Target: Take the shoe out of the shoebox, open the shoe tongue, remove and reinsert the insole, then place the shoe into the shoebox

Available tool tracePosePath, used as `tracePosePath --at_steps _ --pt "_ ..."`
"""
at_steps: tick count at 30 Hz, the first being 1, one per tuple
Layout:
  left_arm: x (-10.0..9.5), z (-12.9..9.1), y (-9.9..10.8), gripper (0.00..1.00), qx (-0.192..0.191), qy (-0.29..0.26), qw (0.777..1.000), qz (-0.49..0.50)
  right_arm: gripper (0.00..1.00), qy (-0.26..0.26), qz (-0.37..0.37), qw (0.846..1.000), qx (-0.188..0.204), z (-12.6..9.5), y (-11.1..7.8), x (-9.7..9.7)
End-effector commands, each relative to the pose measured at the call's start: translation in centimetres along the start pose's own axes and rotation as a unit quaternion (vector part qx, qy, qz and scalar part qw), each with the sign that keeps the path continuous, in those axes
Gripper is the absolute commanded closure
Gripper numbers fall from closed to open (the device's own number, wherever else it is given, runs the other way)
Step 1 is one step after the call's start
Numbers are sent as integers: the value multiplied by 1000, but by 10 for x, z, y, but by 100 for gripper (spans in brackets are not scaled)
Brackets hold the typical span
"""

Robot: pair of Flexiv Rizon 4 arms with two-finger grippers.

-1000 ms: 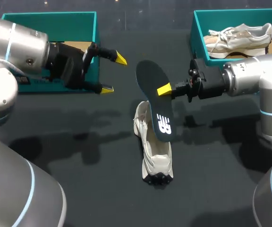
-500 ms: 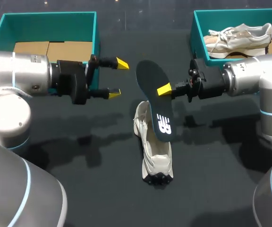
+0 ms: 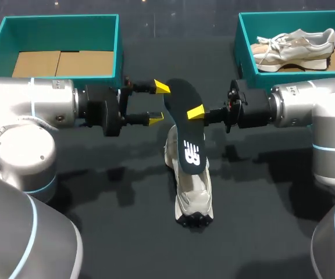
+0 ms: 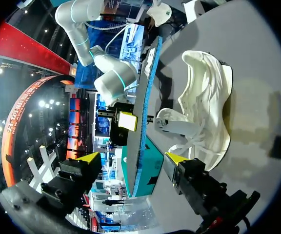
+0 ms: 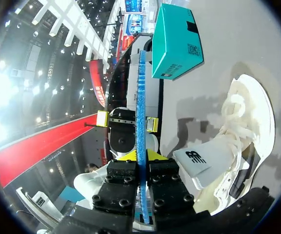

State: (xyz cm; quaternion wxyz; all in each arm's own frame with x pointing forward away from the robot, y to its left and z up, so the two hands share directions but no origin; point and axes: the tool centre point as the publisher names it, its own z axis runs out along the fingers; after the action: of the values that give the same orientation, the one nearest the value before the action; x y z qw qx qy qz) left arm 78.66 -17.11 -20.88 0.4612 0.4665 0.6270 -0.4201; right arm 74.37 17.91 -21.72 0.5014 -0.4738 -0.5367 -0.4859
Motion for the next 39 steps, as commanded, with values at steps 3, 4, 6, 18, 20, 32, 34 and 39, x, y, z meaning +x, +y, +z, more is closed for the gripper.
tracePosePath --at_steps 3,4,6,18,20,32,34,39 --pt "1 16 2 53 3 -5 1000 1 100 3 -1 1000 -17 5 -5 2" --pt "1 17 2 55 3 -6 1000 1 100 3 0 1000 -19 6 -5 2" --pt "2 18 1 58 1 -8 1000 2 100 3 0 1000 -22 8 -5 2" --pt "5 23 -4 72 -5 -35 999 9 100 15 -2 999 -29 16 -3 3" --pt "4 24 -5 73 -4 -38 999 10 100 16 -2 999 -30 17 -2 3" --pt "4 34 -7 87 -8 -37 999 21 100 18 -3 999 -30 18 -1 3" --pt "4 35 -7 87 -8 -37 999 22 100 19 -3 999 -29 18 -1 3" --pt "5 38 -6 85 -9 -36 999 25 100 22 -2 999 -28 19 -1 2"
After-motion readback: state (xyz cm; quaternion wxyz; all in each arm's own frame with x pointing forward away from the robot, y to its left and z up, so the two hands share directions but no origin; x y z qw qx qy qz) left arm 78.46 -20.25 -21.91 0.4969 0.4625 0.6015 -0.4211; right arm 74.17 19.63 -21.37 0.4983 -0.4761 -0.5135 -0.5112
